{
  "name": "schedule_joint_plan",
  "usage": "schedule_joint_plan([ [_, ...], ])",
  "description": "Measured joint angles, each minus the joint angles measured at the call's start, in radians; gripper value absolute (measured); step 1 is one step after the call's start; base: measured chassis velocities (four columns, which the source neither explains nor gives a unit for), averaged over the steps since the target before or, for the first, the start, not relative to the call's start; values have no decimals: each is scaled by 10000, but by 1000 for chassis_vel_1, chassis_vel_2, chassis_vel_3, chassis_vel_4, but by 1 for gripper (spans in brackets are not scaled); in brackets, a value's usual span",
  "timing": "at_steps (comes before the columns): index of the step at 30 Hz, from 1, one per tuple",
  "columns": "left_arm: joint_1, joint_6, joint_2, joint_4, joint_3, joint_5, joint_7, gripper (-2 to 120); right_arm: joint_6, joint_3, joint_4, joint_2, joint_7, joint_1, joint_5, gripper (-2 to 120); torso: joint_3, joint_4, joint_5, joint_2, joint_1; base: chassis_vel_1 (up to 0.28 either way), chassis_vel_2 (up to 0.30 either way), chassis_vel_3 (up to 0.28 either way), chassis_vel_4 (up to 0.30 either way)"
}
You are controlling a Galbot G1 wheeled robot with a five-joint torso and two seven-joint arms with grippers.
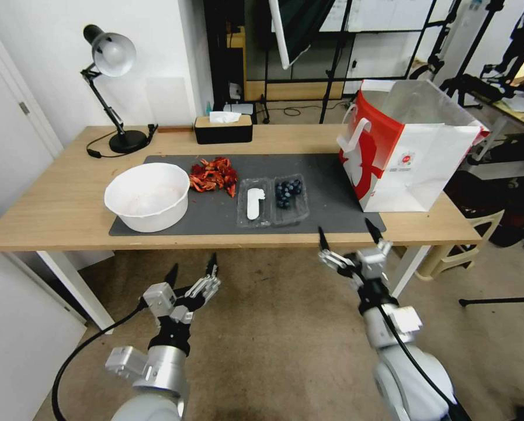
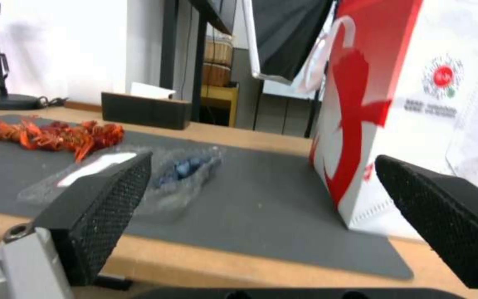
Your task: Close the takeout container lid, then place the container into the takeout bag.
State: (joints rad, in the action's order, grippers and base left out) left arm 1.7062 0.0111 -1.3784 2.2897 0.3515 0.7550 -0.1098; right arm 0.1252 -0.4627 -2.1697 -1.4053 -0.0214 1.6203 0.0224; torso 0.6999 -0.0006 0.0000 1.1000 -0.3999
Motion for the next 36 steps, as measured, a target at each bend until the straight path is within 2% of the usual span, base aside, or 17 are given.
schedule_joint_plan([
  [2, -65, 266, 47, 223, 96, 943, -70, 100, 18, 112, 113, 118, 17, -41, -91, 100, 0, 8, -1, 0, 1, 0, 0, 0, 0],
  [3, -243, 591, 86, 432, 248, 1870, -187, 100, 21, 215, 220, 243, 36, -92, -164, 100, 0, 14, 7, -1, 0, 0, 0, 0, 0],
  [4, -243, 591, 86, 432, 248, 1870, -187, 100, 21, 215, 220, 243, 36, -92, -164, 100, 0, 14, 7, -1, 0, 0, 0, 0, 0],
  [5, -508, 878, 151, 498, 321, 2462, -337, 100, 53, 225, 256, 296, 46, -33, -202, 100, 1, 17, 4, 0, -1, 0, 0, 0, 0],
  [7, -1255, 1580, 343, 519, 385, 3784, -766, 100, 157, 175, 262, 327, 50, 259, -252, 100, 1, 7, -2, -1, -3, 0, 0, 0, 0],
  [8, -1255, 1580, 343, 519, 385, 3784, -766, 100, 157, 175, 262, 327, 50, 259, -252, 100, 1, 7, -2, -1, -3, 0, 0, 0, 0],
  [11, -2505, 2320, 655, -5, 330, 5452, -1100, 100, 332, 38, 158, 298, 38, 726, -229, 100, 1, 3, -1, 0, -3, 0, 0, 0, 0],
  [13, -2678, 2355, 692, -145, 304, 5624, -1099, 100, 354, 21, 138, 280, 33, 781, -214, 100, 2, 4, 0, 0, -3, 0, 0, 0, 0],
  [15, -3214, 2482, 791, -719, 174, 6168, -1032, 100, 394, -17, 30, 204, 12, 942, -136, 100, 2, 5, -2, -1, -3, 0, 0, 0, 0],
  [20, -3874, 2555, 759, -1420, -64, 6391, -988, 100, 347, 0, -139, 82, -20, 1006, -6, 100, 2, 6, -1, -1, -3, 0, 0, 0, 0],
  [34, -4555, 2507, 858, -2105, -304, 6259, -1226, 100, 35, 296, -197, -98, -16, 691, 259, 100, 1, 9, 0, 0, -2, 0, 0, 0, 0],
  [36, -5000, 2399, 930, -2500, -476, 6029, -1393, 100, 25, 346, -101, -132, -14, 684, 321, 100, 2, 6, -1, -1, -2, 0, 0, 0, 0],
])
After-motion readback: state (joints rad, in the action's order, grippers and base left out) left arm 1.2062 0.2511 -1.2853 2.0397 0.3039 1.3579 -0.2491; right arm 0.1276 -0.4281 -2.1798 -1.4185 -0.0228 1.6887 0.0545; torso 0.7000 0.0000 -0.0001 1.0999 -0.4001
